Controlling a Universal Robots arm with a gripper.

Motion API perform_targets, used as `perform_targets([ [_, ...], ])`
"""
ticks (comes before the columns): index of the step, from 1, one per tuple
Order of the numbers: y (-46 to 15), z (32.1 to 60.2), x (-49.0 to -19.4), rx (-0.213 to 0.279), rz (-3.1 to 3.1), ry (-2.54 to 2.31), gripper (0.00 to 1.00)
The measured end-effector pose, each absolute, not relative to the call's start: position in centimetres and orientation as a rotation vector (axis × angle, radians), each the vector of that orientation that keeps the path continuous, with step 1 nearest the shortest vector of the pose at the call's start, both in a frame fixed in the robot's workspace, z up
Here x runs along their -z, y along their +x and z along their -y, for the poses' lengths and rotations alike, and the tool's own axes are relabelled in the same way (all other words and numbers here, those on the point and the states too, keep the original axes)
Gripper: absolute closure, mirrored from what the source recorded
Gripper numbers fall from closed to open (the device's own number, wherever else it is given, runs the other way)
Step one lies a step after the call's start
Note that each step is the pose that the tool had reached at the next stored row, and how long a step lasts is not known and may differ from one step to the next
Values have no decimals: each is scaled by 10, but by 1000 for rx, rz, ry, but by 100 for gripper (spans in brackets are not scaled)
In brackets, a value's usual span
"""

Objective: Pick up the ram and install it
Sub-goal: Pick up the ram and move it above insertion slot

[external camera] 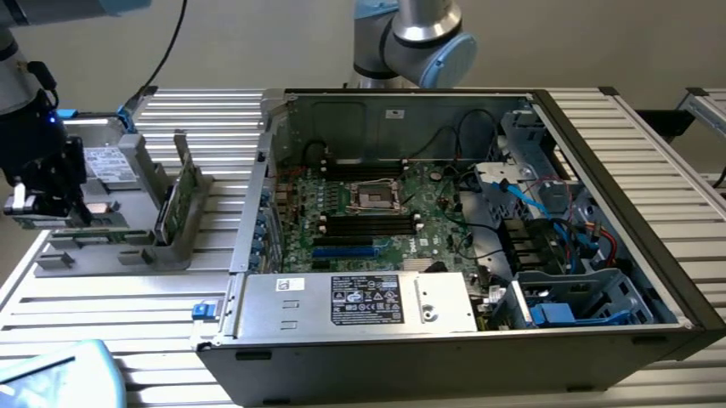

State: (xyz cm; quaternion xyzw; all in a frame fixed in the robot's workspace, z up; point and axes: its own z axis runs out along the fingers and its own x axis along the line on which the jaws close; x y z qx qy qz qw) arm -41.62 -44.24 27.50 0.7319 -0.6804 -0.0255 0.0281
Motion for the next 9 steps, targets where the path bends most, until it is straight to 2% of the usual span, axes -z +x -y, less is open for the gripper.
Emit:
perform_targets([
  [9,-388,442,-292,90,2093,2255,86],
])
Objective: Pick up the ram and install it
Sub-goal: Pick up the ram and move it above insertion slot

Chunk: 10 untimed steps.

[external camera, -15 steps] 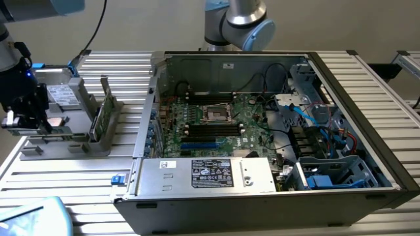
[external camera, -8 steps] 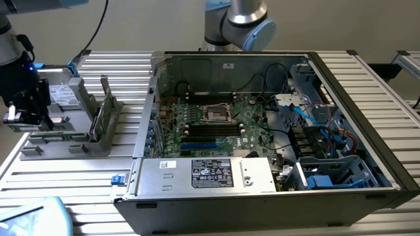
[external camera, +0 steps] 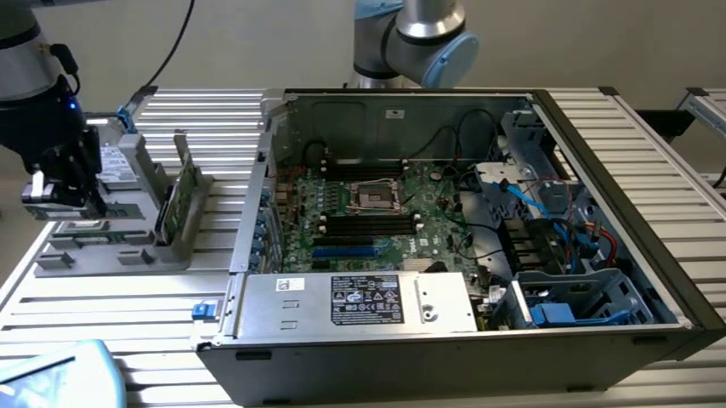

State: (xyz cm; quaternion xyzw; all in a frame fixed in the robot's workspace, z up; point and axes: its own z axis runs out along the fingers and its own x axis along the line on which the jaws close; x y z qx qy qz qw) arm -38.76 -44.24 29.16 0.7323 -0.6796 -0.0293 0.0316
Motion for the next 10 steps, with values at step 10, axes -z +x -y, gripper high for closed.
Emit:
perform_targets([
  [10,-359,442,-313,98,2088,2253,86],
])
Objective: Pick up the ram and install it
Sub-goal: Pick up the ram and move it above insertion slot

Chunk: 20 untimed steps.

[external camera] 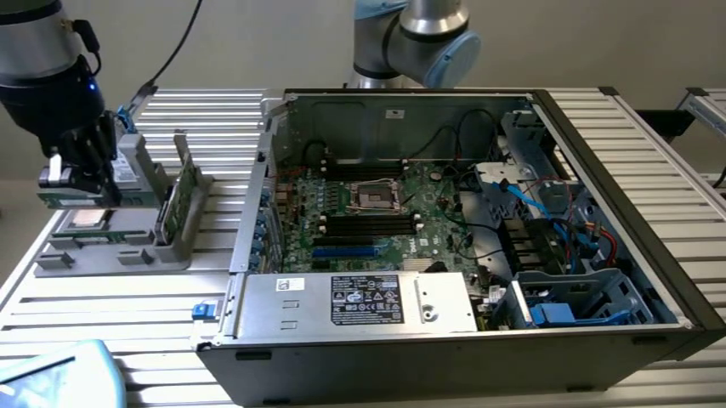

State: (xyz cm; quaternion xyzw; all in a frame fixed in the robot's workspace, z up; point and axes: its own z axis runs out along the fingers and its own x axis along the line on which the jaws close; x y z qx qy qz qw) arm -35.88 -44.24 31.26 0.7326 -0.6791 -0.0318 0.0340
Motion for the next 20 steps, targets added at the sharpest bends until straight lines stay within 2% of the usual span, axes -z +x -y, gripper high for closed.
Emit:
perform_targets([
  [20,-284,442,-350,124,2076,2241,86],
])
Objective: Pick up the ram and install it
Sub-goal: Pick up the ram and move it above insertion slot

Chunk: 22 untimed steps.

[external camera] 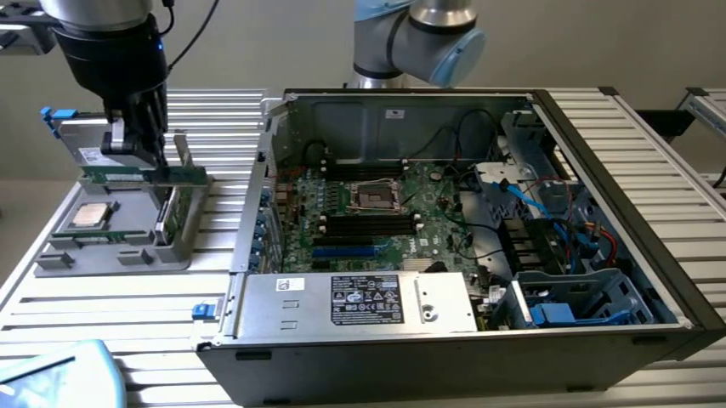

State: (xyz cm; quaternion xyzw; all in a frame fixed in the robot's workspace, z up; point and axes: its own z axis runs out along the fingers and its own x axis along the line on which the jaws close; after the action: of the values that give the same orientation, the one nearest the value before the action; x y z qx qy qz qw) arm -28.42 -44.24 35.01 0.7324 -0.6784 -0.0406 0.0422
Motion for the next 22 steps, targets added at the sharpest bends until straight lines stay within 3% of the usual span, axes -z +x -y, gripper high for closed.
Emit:
perform_targets([
  [22,-202,442,-388,151,2063,2228,86],
])
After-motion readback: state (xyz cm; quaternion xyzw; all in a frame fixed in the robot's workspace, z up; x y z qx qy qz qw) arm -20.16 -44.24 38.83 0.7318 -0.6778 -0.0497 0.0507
